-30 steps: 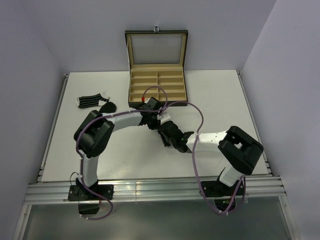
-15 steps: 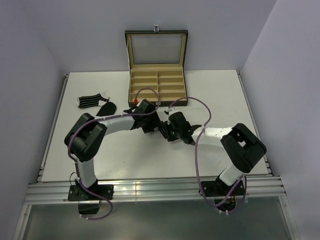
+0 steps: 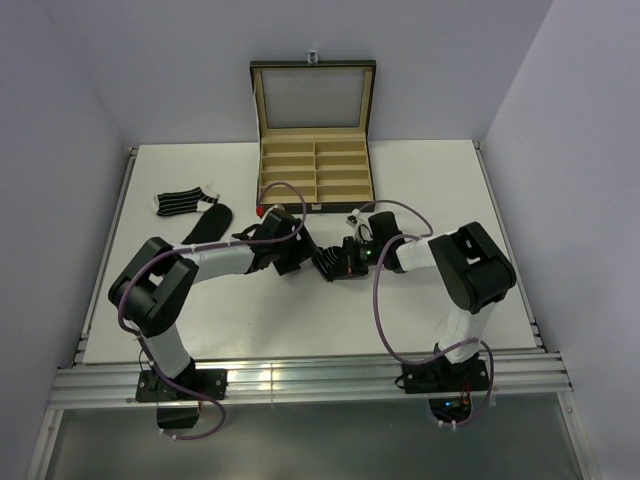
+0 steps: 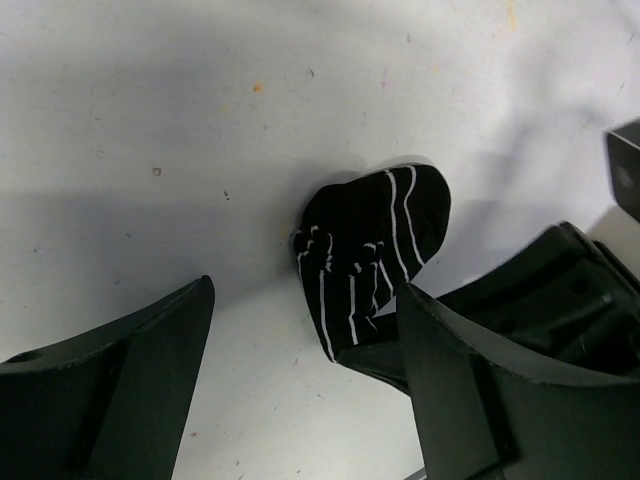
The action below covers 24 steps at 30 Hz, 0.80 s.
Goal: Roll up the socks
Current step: Roll the sock at the center of the board.
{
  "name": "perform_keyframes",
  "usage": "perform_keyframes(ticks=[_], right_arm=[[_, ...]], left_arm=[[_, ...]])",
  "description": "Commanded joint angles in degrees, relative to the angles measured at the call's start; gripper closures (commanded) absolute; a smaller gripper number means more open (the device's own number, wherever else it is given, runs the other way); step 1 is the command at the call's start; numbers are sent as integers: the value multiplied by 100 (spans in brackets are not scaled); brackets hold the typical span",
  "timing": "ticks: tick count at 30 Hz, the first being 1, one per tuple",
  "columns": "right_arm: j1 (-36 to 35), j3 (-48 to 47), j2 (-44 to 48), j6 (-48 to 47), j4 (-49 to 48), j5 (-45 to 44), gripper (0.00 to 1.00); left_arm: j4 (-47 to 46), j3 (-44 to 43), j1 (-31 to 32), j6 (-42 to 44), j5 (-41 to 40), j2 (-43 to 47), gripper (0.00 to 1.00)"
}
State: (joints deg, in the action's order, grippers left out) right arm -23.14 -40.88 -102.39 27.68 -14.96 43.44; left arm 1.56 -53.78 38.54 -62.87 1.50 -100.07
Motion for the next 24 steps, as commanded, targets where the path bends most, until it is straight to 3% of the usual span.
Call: perform_keyframes(ticks=[1, 17, 24], right_arm=[[212, -86, -307, 457, -428, 990, 100], [389, -579, -800, 159, 415, 727, 100], [389, -640, -748, -8, 687, 534, 100]], left_arm=[[-68, 201, -5, 3, 131, 58, 20], [458, -378, 83, -102, -271, -733, 34], [1135, -599, 83, -287, -633, -1102, 52]])
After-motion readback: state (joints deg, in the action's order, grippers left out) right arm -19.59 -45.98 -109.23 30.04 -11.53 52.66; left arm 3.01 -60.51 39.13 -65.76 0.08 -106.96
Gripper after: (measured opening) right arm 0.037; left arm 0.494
